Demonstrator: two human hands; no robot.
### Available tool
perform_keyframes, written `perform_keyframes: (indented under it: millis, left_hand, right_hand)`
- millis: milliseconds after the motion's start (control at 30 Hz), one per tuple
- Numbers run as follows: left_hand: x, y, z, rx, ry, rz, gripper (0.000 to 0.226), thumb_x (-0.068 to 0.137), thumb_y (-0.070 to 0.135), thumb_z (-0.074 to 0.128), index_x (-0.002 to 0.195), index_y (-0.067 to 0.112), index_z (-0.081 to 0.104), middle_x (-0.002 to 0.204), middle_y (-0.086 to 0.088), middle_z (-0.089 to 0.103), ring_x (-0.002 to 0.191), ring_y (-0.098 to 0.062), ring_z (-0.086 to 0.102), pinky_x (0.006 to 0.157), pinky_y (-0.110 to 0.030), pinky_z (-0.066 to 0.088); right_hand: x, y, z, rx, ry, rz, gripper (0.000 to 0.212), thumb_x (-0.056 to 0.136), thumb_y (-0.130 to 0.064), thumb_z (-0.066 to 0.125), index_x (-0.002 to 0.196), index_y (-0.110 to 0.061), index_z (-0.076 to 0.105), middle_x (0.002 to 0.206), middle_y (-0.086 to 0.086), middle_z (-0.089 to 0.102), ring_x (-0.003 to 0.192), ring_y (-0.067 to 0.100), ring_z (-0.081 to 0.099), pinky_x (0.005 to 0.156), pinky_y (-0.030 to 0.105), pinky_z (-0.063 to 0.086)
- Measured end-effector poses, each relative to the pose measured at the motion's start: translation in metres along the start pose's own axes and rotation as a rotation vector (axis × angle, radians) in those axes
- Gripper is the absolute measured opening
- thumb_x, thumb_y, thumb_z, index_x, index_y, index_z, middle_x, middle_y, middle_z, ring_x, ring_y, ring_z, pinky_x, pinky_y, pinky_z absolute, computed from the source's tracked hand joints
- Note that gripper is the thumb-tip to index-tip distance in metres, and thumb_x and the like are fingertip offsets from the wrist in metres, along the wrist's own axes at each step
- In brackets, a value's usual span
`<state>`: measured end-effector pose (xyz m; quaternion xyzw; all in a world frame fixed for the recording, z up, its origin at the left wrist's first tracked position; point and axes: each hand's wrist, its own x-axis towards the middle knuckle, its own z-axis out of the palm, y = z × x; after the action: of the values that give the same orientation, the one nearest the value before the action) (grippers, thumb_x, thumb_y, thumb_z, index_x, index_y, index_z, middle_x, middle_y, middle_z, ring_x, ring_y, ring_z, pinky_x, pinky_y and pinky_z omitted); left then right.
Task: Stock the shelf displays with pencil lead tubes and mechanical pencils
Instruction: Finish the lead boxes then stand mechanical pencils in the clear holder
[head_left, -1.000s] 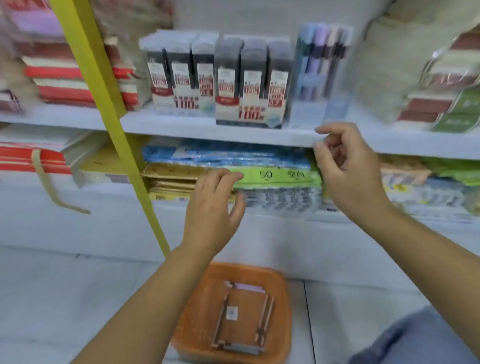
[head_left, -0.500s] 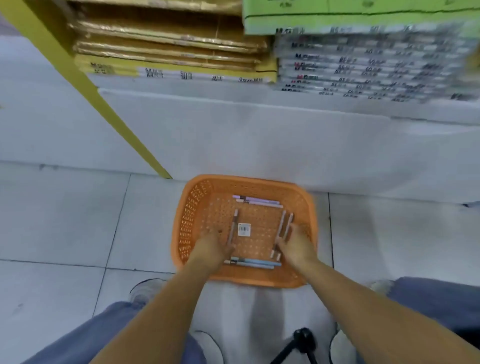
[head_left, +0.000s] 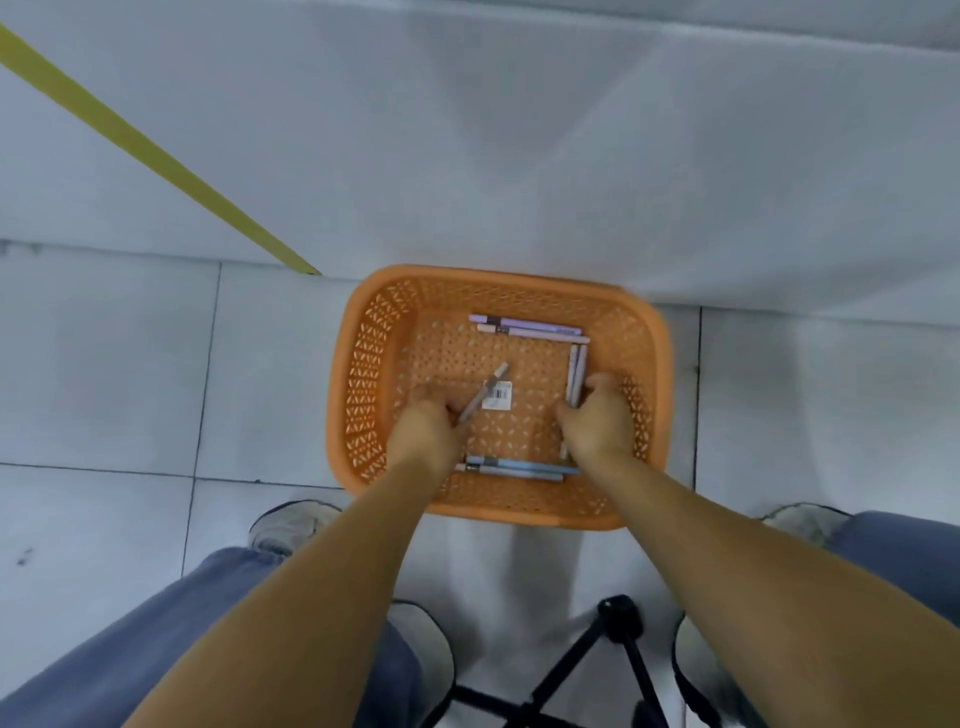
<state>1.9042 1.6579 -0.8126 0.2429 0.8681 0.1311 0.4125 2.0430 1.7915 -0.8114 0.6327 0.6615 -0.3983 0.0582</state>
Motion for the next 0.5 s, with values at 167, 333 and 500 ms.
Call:
perform_keyframes:
  millis: [167,333,500]
  left_hand:
    - [0.001,-0.006,-0.007,-0.069,-0.07,0.054,0.007,0.091,0.022,0.069,0.097,0.019,0.069,0.099,-0.002,0.068,0.092,-0.025,0.066,0.079,-0.032,0.052]
    - [0.002,-0.006,-0.014,-0.106,-0.257,0.076,0.011,0.092,0.022,0.07,0.088,0.029,0.063,0.09,0.0,0.069,0.081,-0.015,0.062,0.064,-0.021,0.045]
    - [0.0,-0.008,-0.014,-0.175,-0.305,0.025,0.004,0.093,0.019,0.069,0.095,0.021,0.066,0.089,-0.001,0.068,0.078,-0.014,0.06,0.061,-0.016,0.044]
  right_hand:
    - [-0.002,0.0,-0.009,-0.023,-0.047,-0.21,0.021,0.094,-0.013,0.054,0.115,-0.009,0.055,0.106,0.014,0.059,0.083,0.026,0.056,0.069,0.032,0.041]
    - [0.024,-0.019,-0.022,-0.313,-0.033,-0.627,0.03,0.093,-0.005,0.053,0.121,-0.003,0.063,0.123,0.016,0.052,0.11,0.03,0.049,0.095,0.033,0.037]
    - [0.041,-0.025,-0.015,-0.457,-0.043,-0.655,0.046,0.09,-0.01,0.062,0.134,-0.011,0.052,0.133,0.011,0.05,0.122,0.033,0.041,0.105,0.041,0.034]
